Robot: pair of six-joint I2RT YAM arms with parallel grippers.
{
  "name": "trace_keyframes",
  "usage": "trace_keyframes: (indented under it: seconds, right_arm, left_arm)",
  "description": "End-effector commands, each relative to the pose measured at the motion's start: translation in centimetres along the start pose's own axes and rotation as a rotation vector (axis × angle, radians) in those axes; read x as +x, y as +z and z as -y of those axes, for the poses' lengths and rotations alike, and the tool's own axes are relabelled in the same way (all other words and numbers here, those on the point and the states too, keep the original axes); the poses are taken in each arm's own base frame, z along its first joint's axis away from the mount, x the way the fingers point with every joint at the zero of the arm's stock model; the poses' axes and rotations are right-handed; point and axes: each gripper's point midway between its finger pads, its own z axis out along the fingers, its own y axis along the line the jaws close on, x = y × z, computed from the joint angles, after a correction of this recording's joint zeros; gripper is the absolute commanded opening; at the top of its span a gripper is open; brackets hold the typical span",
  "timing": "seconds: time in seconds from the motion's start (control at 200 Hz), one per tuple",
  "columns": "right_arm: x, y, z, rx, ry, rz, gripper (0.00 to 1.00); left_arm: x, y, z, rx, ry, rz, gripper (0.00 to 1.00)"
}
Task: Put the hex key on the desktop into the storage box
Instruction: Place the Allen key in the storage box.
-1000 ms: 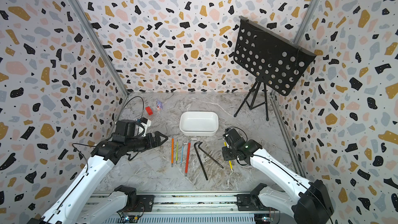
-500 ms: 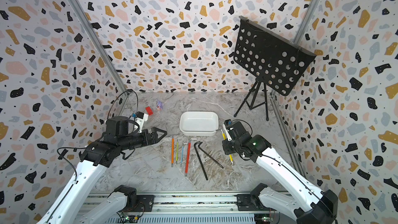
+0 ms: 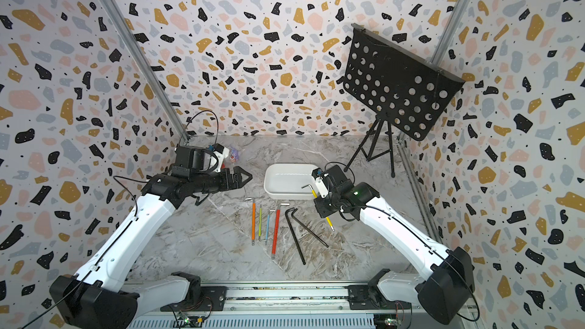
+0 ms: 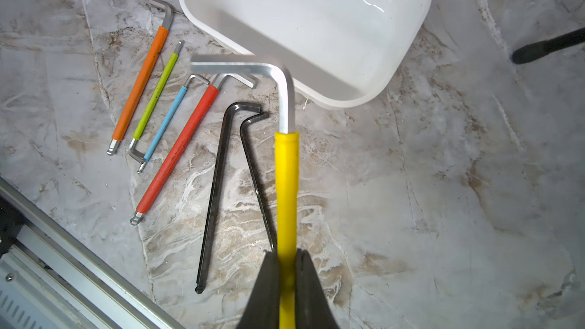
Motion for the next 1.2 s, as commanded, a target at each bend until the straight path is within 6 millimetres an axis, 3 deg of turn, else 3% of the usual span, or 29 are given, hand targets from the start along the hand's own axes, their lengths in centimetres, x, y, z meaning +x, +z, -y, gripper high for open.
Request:
trace_keyframes:
  seconds: [0.0,0.375,0.781,1.021,1.196]
  right_arm:
    - [-2.9,-0.9,-0.3,0.003,-0.061,0.07,0.0]
    - [-6.5,1.2,0.8,0.066,-0.114,0.055,0.0]
    - [-10.7,3.9,2.1,0.064,-0.139,0.059,0.0]
    - [-12.7,5.9,1.4,0.009,-0.153,0.085,0.0]
    - [-13.9,6.7,1.1,-0.002,-0.191,0.093,0.0]
  left_arm:
    - [-2.4,0.3,1.7,0.07,0.07,0.051,1.0]
    - [-5.3,3.2,2.4,0.119,0.089,0.019,1.0]
    - [-3.3,5.7,-0.3,0.067,0.034,-0.044,1.0]
    - [-2.6,7.8,-1.1,0.083,-0.036,-0.11,1.0]
    - [-2.6,7.6,-2.2,0.037,-0.079,-0.093,1.0]
